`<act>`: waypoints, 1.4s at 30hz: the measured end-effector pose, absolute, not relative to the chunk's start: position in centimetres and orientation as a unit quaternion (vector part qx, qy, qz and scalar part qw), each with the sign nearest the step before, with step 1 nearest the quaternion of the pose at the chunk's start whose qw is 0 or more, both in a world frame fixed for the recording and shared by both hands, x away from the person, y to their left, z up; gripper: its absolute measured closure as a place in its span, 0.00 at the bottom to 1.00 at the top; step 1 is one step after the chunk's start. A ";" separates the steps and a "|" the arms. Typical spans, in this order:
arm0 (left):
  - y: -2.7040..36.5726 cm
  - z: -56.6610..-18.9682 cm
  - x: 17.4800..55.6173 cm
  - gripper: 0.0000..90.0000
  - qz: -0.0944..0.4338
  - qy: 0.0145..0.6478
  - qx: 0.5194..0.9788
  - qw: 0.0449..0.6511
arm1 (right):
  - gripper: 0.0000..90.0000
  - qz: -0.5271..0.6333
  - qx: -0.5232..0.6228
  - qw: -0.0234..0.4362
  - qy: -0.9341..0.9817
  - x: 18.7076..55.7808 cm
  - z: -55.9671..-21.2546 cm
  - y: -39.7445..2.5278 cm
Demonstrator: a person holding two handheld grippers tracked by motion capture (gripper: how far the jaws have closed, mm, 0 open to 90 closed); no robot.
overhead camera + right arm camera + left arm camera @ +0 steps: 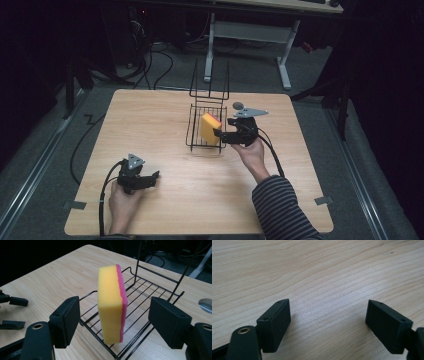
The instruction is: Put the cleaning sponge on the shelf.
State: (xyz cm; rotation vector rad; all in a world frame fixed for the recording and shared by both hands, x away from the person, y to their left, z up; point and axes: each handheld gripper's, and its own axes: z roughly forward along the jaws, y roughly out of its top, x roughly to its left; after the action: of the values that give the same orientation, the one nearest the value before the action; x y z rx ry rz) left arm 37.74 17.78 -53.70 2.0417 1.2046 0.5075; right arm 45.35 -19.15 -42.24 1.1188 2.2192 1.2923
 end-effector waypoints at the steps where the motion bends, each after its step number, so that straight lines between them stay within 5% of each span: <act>1: 17.8 -53.7 37.7 0.23 0.196 0.465 0.789 0.351 | 0.29 0.454 0.393 0.172 0.780 45.2 -42.2 -19.6; 42: 17.8 -53.7 37.7 0.23 0.196 0.465 0.788 0.351 | 0.31 0.474 0.425 0.199 0.745 41.4 -39.6 -26.7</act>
State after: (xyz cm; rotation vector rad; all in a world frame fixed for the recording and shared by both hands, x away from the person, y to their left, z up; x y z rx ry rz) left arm 37.74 17.77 -53.70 2.0408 1.2049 0.5079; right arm 41.39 -26.75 -39.62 1.1880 2.0843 1.3257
